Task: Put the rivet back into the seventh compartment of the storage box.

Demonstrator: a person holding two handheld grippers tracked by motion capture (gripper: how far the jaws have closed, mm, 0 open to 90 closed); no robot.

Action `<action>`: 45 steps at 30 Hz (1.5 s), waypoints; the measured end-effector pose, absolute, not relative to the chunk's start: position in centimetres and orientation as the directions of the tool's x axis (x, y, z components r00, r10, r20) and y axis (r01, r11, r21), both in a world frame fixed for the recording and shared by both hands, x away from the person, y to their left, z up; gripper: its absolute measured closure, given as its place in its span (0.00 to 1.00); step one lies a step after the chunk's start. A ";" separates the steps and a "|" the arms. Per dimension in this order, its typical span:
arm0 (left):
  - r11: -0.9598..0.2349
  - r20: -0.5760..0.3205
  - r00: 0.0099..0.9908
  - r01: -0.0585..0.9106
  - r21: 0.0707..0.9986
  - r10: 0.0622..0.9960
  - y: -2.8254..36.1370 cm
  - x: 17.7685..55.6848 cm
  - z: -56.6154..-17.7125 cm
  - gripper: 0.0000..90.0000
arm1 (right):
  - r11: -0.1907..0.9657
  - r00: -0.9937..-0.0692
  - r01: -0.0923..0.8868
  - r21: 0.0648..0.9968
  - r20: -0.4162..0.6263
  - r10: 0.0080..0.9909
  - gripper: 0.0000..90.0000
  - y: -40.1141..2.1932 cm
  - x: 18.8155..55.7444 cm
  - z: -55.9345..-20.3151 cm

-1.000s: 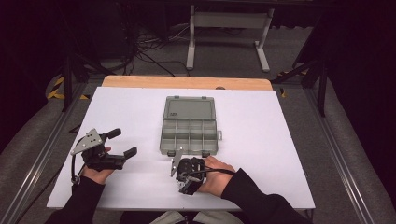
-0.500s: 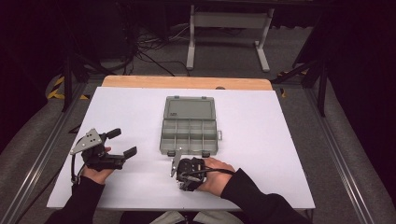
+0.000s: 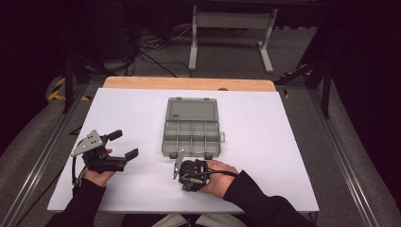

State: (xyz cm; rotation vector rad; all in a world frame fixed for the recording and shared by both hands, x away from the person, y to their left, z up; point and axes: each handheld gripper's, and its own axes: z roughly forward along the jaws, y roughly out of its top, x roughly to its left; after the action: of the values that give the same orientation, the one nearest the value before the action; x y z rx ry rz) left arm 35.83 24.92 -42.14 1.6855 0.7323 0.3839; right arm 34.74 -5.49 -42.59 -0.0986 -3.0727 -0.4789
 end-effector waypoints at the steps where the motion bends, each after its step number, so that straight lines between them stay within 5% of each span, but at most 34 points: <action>1: -0.104 -0.133 0.748 0.261 0.960 0.651 24.9 35.8 -42.1 0.02 | 0.951 -0.998 0.067 0.303 0.040 0.058 0.91 -5.5 34.7 -42.6; 45: -0.101 -0.131 0.742 0.259 0.960 0.657 25.0 35.8 -42.1 0.02 | 0.913 -0.987 0.118 0.390 -0.055 0.151 0.92 -7.8 40.5 -35.1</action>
State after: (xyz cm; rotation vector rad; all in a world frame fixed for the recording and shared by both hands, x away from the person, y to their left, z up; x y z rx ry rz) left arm 35.83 25.05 -42.14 1.6816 0.7379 0.3916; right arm 40.54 -7.82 -35.12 -0.2226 -3.1544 -0.6348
